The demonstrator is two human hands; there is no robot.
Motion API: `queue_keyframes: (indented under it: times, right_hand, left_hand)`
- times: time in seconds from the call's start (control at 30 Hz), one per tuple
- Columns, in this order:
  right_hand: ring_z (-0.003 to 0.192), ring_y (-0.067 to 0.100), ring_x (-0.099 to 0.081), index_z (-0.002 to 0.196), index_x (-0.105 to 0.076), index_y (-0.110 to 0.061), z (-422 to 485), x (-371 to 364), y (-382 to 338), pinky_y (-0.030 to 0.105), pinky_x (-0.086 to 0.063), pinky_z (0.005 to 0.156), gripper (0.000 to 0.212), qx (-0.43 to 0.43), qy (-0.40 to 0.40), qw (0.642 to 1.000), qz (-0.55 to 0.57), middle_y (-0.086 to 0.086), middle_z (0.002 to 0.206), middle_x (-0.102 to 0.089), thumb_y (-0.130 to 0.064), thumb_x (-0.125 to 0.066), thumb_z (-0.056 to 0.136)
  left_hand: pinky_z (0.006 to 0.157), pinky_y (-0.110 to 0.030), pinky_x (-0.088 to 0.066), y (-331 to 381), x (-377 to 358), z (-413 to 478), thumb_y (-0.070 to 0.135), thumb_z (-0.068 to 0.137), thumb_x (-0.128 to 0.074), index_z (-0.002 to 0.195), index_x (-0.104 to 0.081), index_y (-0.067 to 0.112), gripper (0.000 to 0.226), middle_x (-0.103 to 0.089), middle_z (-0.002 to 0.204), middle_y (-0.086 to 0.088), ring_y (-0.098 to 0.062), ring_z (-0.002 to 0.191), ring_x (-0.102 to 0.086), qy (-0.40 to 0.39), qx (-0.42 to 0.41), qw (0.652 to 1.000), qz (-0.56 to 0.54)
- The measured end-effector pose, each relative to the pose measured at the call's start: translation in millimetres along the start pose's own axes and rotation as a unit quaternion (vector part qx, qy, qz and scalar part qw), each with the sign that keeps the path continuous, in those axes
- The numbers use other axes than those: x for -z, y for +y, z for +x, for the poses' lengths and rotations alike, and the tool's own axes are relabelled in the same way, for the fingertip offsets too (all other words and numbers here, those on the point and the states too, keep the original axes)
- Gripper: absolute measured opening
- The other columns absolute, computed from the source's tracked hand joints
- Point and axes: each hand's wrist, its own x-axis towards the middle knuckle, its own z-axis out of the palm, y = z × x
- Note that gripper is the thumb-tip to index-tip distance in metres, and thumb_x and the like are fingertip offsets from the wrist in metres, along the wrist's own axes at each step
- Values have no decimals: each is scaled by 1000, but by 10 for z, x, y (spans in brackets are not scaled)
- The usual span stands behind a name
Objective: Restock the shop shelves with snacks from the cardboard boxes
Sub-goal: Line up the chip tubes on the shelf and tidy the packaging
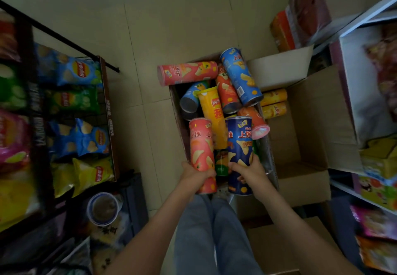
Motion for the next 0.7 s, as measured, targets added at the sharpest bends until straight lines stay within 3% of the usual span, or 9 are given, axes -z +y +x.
queue_keyframes:
  times: [0.13,0.2,0.27,0.4,0.47,0.57,0.63,0.7]
  right_hand:
    - [85,22,-63,117,-47,-21,-506,255,-281,36,-53,74,48,0,-10,997,77,-3,101,-65,-14,-77,79]
    - [95,25,-66,121,-47,-22,-785,404,-421,48,-54,88,56,13,-8,993,115,1,109,-67,-16,-79,76]
    - [102,30,-67,127,-47,-25,-1127,556,-545,57,-50,93,66,32,3,986,163,2,114,-69,-18,-83,72]
    - [107,41,-63,128,-48,-26,-1886,877,-717,65,-45,93,79,94,49,963,247,4,113,-71,-23,-88,60]
    - [105,39,-64,130,-48,-20,-2236,1058,-698,62,-48,91,76,125,85,946,287,4,111,-71,-16,-85,64]
    - [91,24,-70,131,-46,-15,-2783,1354,-522,42,-55,75,73,165,123,915,348,2,108,-70,-4,-80,68]
    - [96,27,-68,130,-46,-17,-3156,1544,-323,44,-53,81,78,181,154,899,369,4,112,-70,-14,-83,61]
    - [104,31,-67,131,-46,-13,-3504,1707,-32,48,-54,87,84,197,179,878,397,8,118,-68,-15,-87,58]
  left_hand:
    - [85,-49,-55,202,-26,-503,37,36,-79,114,-34,20,92,-59,112,-5,-22,99,-63,-34,-94,994,37]
    - [85,-37,-56,410,-70,-838,29,47,-83,127,-33,20,95,-60,111,1,-13,95,-62,-66,-151,984,69]
    - [75,-15,-51,625,-120,-1172,16,58,-85,135,-30,20,95,-57,110,6,-3,91,-59,-110,-216,965,100]
    - [78,-8,-46,917,-335,-1859,4,66,-85,137,-26,21,93,-51,121,4,2,101,-56,-189,-326,913,154]
    - [75,-7,-47,978,-498,-2214,-5,70,-80,139,-23,16,92,-50,123,2,6,99,-55,-231,-352,889,180]
    - [71,-10,-50,940,-776,-2769,0,75,-76,132,-27,15,77,-55,117,-1,8,91,-62,-302,-364,854,219]
    - [65,-9,-48,849,-983,-3142,-1,83,-70,121,-31,16,58,-58,104,1,14,76,-62,-342,-362,832,244]
    - [68,-14,-48,704,-1182,-3439,3,83,-71,115,-33,20,52,-58,109,-3,8,83,-62,-377,-349,807,291]
